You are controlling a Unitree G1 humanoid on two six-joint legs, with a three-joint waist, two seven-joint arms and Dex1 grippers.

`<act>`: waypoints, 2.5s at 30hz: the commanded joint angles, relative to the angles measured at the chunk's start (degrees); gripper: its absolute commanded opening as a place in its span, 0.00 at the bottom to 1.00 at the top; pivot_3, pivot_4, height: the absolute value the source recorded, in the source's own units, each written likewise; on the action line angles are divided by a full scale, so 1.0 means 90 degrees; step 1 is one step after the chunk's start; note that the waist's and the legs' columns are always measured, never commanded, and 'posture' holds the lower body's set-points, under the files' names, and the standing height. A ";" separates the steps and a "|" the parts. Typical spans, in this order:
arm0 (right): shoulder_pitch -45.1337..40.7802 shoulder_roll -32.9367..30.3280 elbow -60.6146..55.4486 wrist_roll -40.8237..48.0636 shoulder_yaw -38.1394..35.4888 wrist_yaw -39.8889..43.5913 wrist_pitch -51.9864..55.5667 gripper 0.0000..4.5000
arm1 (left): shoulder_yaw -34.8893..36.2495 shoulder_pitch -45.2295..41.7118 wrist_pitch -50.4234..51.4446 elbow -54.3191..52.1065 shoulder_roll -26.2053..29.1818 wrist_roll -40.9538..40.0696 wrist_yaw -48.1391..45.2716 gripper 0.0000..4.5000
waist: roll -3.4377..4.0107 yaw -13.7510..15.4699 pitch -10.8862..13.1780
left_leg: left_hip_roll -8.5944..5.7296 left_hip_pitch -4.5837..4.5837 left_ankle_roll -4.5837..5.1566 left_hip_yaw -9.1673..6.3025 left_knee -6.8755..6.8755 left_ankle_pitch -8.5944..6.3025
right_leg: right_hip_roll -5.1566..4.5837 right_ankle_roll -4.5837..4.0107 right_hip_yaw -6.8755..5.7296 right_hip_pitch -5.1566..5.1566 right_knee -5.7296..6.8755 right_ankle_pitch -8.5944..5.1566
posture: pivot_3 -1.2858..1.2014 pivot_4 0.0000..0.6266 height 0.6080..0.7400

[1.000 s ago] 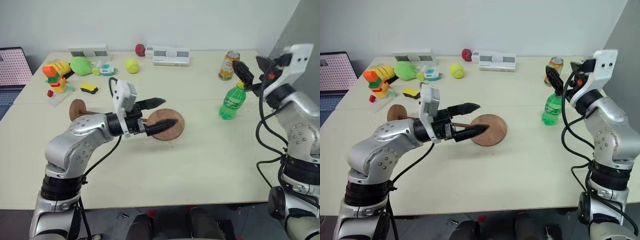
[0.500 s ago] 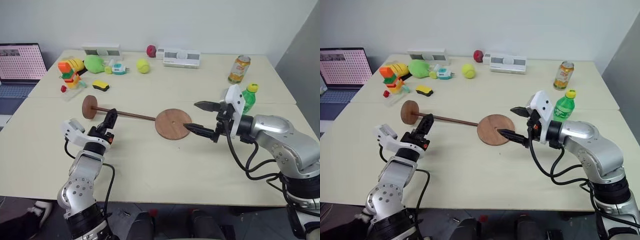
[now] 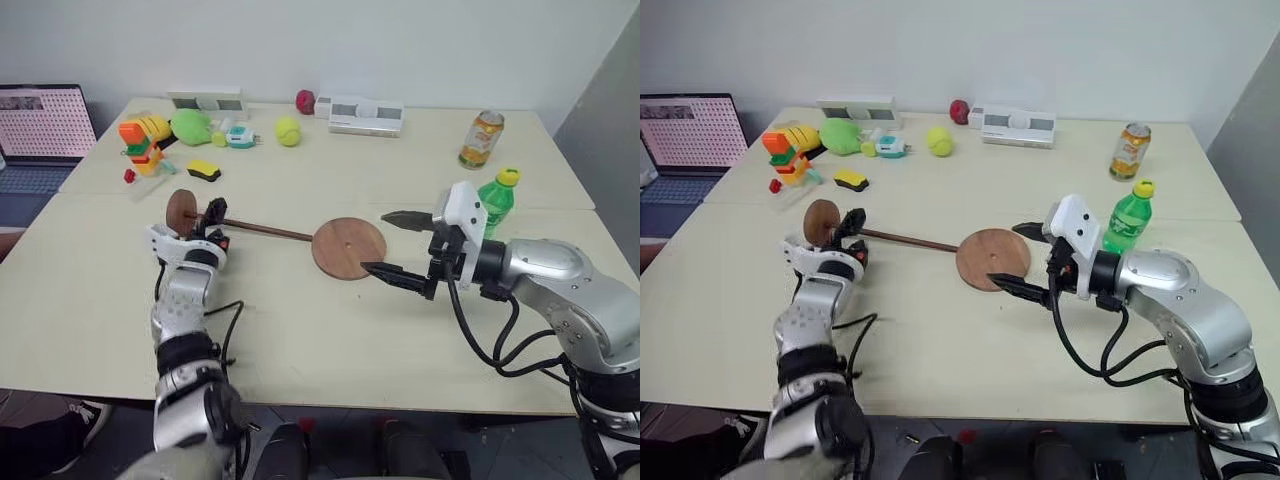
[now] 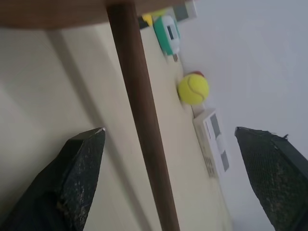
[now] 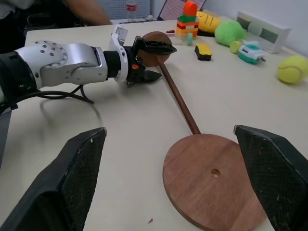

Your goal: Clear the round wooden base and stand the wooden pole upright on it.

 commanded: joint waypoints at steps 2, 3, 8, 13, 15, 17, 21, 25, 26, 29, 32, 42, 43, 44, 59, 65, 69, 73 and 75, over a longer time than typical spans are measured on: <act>-0.0037 -0.0002 -0.0425 0.0241 -0.0349 -0.0363 0.0279 1.00 | -0.0051 -0.0281 -0.0271 0.1002 0.0165 0.0292 -0.0482 0.96 | 0.0001 -0.0005 -0.0001 | 0.0001 0.0001 -0.0013 -0.0001 -0.0003 0.0007 | -0.0001 0.0000 -0.0002 0.0000 0.0000 0.0000 | 0.52 0.24 1.00; -0.0019 -0.0005 -0.0460 0.0241 -0.0354 -0.0421 0.0306 1.00 | -0.0026 -0.0333 -0.0316 0.1140 0.0188 0.0305 -0.0557 0.92 | 0.0001 -0.0004 -0.0001 | 0.0001 0.0002 -0.0016 -0.0002 -0.0003 0.0009 | -0.0001 0.0000 -0.0002 0.0000 0.0001 0.0000 | 0.52 0.24 1.00; -0.0073 0.0028 -0.0593 0.0342 -0.0422 -0.0680 0.0497 1.00 | 0.0042 -0.0584 -0.0348 0.1384 0.0261 0.0266 -0.0870 0.69 | 0.0001 -0.0003 -0.0001 | 0.0001 0.0003 -0.0015 -0.0003 -0.0002 0.0009 | -0.0001 0.0000 -0.0002 0.0000 0.0004 0.0000 | 0.52 0.24 1.00; -0.0085 0.0051 -0.0562 0.0397 -0.0424 -0.0831 0.0511 1.00 | -0.0011 -0.0519 -0.0298 0.1297 0.0230 0.0339 -0.0909 0.46 | 0.0001 -0.0011 0.0000 | 0.0003 -0.0005 -0.0016 -0.0003 -0.0003 0.0009 | -0.0001 0.0000 -0.0002 -0.0007 0.0001 0.0000 | 0.52 0.24 1.00; -0.0041 0.0047 -0.0516 0.0350 -0.0400 -0.0857 0.0445 1.00 | -0.0002 -0.0472 -0.0294 0.1230 0.0218 0.0354 -0.0886 0.37 | 0.0001 -0.0012 0.0000 | 0.0003 -0.0005 -0.0016 -0.0003 -0.0003 0.0009 | -0.0001 0.0000 -0.0002 -0.0008 0.0002 0.0000 | 0.52 0.24 1.00; 0.0027 0.0050 -0.0453 0.0304 -0.0407 -0.0863 0.0368 1.00 | 0.0090 -0.0425 -0.0290 0.1074 0.0190 0.0260 -0.0812 0.27 | 0.0001 -0.0012 -0.0001 | 0.0003 -0.0005 -0.0016 -0.0003 -0.0003 0.0009 | 0.0000 0.0000 -0.0002 -0.0008 0.0002 0.0000 | 0.52 0.24 1.00; 0.0143 0.0077 -0.0327 0.0209 -0.0440 -0.0894 0.0195 1.00 | 0.0170 -0.0330 -0.0204 0.0702 0.0245 0.0173 -0.0679 0.09 | 0.0001 -0.0012 -0.0001 | 0.0005 -0.0004 -0.0016 -0.0002 -0.0004 0.0009 | 0.0000 0.0000 -0.0001 -0.0008 0.0002 0.0000 | 0.52 0.24 1.00; 0.0384 0.0087 -0.0301 0.0092 -0.0461 -0.0916 -0.0030 1.00 | 0.0176 -0.0377 -0.0024 0.0205 0.0495 0.0121 -0.0556 0.07 | -0.0001 -0.0047 0.0001 | 0.0008 -0.0001 -0.0016 -0.0001 -0.0004 0.0009 | 0.0005 0.0000 0.0001 -0.0008 0.0005 0.0000 | 0.52 0.24 1.00; 0.0461 0.0097 -0.0312 0.0066 -0.0488 -0.0938 -0.0077 1.00 | 0.0115 -0.0425 0.0047 0.0005 0.0570 0.0136 -0.0546 0.07 | -0.0002 -0.0055 0.0001 | 0.0012 -0.0002 -0.0016 -0.0002 -0.0004 0.0009 | 0.0008 0.0000 0.0000 -0.0010 0.0005 0.0000 | 0.52 0.24 1.00; 0.0853 0.0106 -0.0383 -0.0064 -0.0630 -0.1030 -0.0251 1.00 | -0.0487 -0.0726 0.0527 -0.0844 0.0920 0.0365 -0.0681 0.06 | -0.0013 -0.0068 0.0008 | 0.0012 -0.0005 -0.0016 -0.0002 -0.0005 0.0009 | 0.0008 0.0000 0.0001 -0.0013 0.0007 0.0000 | 0.52 0.24 1.00; 0.1353 0.0172 -0.0539 -0.0193 -0.0656 -0.1173 -0.0395 1.00 | -0.1271 -0.1358 0.1009 -0.1419 0.1298 0.0593 -0.1186 0.06 | -0.0034 -0.0009 0.0019 | 0.0009 -0.0018 -0.0019 -0.0012 -0.0003 0.0011 | 0.0007 0.0000 -0.0009 -0.0016 0.0004 0.0000 | 0.52 0.24 1.00; 0.1950 0.0716 -0.0500 -0.0920 0.0117 -0.1646 -0.0805 1.00 | -0.3696 -0.2338 0.0648 -0.1694 0.1216 0.1885 -0.4039 0.06 | -0.0015 -0.0130 0.0011 | 0.0003 0.0006 -0.0021 0.0007 -0.0013 0.0012 | 0.0009 0.0001 0.0009 -0.0002 -0.0002 -0.0002 | 0.52 0.24 1.00; 0.1962 0.0765 -0.0414 -0.1033 0.0157 -0.1708 -0.0854 1.00 | -0.4011 -0.2239 0.0427 -0.1748 0.1208 0.2139 -0.4404 0.06 | -0.0011 -0.0186 0.0014 | 0.0008 0.0004 -0.0021 0.0006 -0.0013 0.0012 | 0.0015 0.0000 0.0009 -0.0005 0.0003 -0.0002 | 0.52 0.24 1.00; 0.1955 0.0801 -0.0351 -0.1111 0.0191 -0.1753 -0.0887 1.00 | -0.4222 -0.2177 0.0257 -0.1756 0.1211 0.2342 -0.4665 0.06 | -0.0011 -0.0216 0.0014 | 0.0009 0.0003 -0.0020 0.0010 -0.0013 0.0011 | 0.0017 -0.0001 0.0015 -0.0013 0.0008 -0.0002 | 0.52 0.24 1.00; 0.2271 0.1344 -0.0480 -0.1340 0.0248 -0.2085 -0.0824 1.00 | -0.4445 -0.1870 -0.0876 -0.0946 0.0936 0.3410 -0.5304 0.06 | -0.0011 -0.0171 0.0015 | 0.0007 -0.0007 -0.0015 0.0007 -0.0007 0.0009 | 0.0014 -0.0002 0.0013 -0.0019 0.0008 -0.0003 | 0.52 0.24 1.00; 0.2236 0.1351 -0.0462 -0.1380 0.0201 -0.2033 -0.0807 1.00 | -0.4430 -0.1854 -0.1285 -0.0530 0.0760 0.3620 -0.5309 0.06 | -0.0011 -0.0171 0.0015 | 0.0007 -0.0009 -0.0001 0.0006 -0.0007 0.0001 | 0.0013 -0.0002 0.0012 -0.0020 0.0008 -0.0003 | 0.52 0.24 1.00; 0.2250 0.1318 -0.0482 -0.1382 0.0182 -0.2004 -0.0792 1.00 | -0.4376 -0.1823 -0.1251 -0.0416 0.0688 0.3607 -0.5303 0.06 | -0.0011 -0.0173 0.0015 | 0.0007 -0.0007 0.0000 0.0006 -0.0008 0.0000 | 0.0013 -0.0002 0.0012 -0.0020 0.0009 -0.0003 | 0.52 0.24 1.00; 0.2282 0.1295 -0.0531 -0.1368 0.0148 -0.1990 -0.0780 1.00 | -0.4411 -0.1773 -0.1486 -0.0301 0.0651 0.3722 -0.5344 0.06 | -0.0011 -0.0172 0.0015 | 0.0006 -0.0008 0.0000 0.0006 -0.0007 0.0000 | 0.0013 -0.0002 0.0011 -0.0020 0.0009 -0.0003 | 0.52 0.24 1.00; 0.2295 0.1276 -0.0553 -0.1366 0.0150 -0.1974 -0.0773 1.00 | -0.4408 -0.1764 -0.1528 -0.0263 0.0637 0.3750 -0.5351 0.06 | -0.0011 -0.0173 0.0015 | 0.0006 -0.0008 -0.0001 0.0006 -0.0007 0.0001 | 0.0013 -0.0002 0.0012 -0.0019 0.0009 -0.0003 | 0.52 0.24 1.00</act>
